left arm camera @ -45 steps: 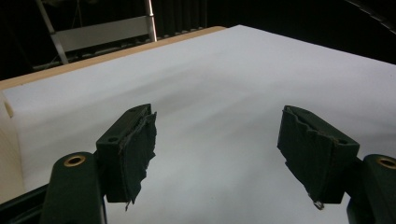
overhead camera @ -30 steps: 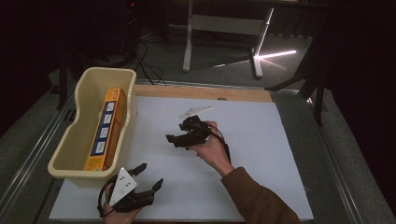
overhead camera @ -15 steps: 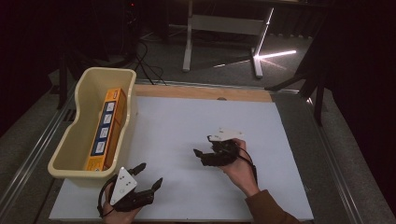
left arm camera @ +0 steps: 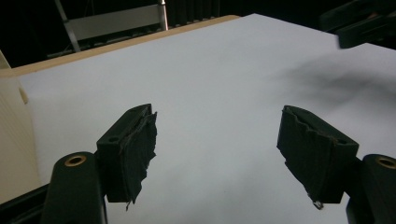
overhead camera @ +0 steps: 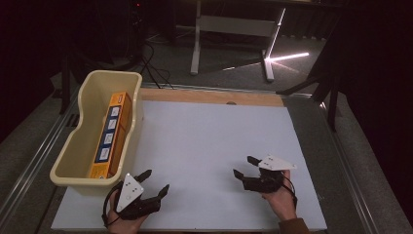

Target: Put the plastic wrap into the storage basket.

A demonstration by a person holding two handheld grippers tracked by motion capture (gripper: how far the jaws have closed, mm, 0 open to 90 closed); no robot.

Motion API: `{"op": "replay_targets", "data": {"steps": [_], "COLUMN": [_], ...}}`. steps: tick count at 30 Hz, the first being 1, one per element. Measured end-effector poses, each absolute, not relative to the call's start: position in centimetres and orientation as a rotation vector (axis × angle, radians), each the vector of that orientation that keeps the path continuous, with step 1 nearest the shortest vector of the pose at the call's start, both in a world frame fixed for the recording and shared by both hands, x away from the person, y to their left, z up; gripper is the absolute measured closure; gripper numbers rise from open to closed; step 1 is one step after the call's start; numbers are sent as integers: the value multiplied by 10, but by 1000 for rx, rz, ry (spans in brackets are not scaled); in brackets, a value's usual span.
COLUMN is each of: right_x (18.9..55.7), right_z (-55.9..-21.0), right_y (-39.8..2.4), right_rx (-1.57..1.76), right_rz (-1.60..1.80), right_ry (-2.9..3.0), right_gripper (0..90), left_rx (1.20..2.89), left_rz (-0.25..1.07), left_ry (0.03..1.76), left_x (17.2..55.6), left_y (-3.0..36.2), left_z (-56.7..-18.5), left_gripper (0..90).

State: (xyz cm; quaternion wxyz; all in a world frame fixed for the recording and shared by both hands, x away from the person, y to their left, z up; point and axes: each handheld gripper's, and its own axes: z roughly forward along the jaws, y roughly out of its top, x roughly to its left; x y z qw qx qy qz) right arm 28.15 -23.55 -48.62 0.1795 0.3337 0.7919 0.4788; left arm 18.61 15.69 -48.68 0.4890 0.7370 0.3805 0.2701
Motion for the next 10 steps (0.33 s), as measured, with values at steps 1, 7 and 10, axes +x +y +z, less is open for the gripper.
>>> {"op": "replay_targets", "data": {"steps": [1,7,10], "right_x": [278,262,257], "right_z": [-486,-491,-492], "right_y": [-240,-258,-264], "right_rx": [946,946,933], "right_rz": [1365,1359,1341], "right_ry": [2223,2189,2172], "right_gripper": [251,239,237], "left_rx": [1791,1795,1801], "left_rz": [656,659,657], "left_ry": [925,935,941], "left_x": [186,187,188], "left_y": [157,157,156], "left_z": [-487,-488,-489], "left_gripper": [276,276,276]}}
